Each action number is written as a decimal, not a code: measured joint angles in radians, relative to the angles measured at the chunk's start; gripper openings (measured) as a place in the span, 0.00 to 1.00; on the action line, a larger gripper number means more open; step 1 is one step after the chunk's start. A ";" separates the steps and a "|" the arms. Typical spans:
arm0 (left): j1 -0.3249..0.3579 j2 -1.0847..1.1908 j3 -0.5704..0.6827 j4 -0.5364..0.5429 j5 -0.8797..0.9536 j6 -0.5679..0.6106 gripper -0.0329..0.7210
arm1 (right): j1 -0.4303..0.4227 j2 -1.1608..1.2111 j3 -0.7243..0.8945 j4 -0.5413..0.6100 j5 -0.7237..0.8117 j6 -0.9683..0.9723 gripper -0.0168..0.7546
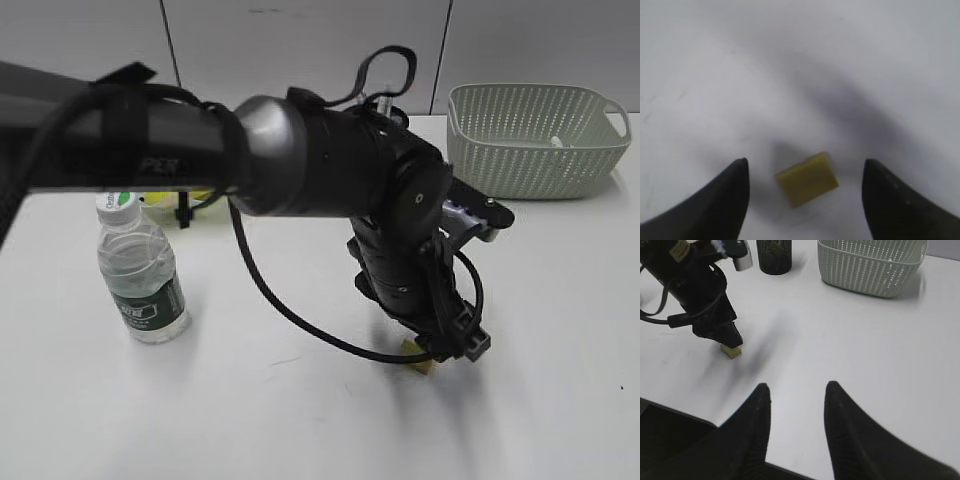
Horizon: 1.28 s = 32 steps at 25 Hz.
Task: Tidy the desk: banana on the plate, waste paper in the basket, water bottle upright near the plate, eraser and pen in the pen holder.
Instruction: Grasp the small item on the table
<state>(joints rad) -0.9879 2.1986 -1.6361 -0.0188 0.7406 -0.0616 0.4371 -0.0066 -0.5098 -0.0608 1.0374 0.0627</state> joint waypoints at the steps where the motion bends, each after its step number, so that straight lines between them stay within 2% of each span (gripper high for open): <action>1: 0.000 0.016 -0.009 0.012 0.015 -0.010 0.73 | 0.000 0.000 0.000 0.000 0.000 0.000 0.41; 20: 0.000 0.093 -0.027 0.028 -0.001 -0.049 0.71 | 0.000 0.000 0.000 -0.002 0.000 0.000 0.41; 22: 0.000 0.094 -0.027 0.029 -0.001 -0.049 0.65 | 0.000 0.000 0.000 -0.002 0.000 0.000 0.40; 25: 0.001 0.095 -0.028 0.029 -0.008 -0.051 0.43 | 0.000 0.000 0.000 -0.002 0.000 0.000 0.40; 30: 0.003 0.075 -0.028 0.025 -0.016 -0.052 0.43 | 0.000 0.000 0.000 -0.002 0.000 0.000 0.40; 32: 0.015 0.036 -0.037 0.055 -0.045 -0.052 0.43 | 0.000 0.000 0.000 -0.002 0.000 0.000 0.40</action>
<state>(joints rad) -0.9724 2.2347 -1.6730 0.0363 0.6959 -0.1140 0.4371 -0.0066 -0.5098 -0.0627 1.0374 0.0627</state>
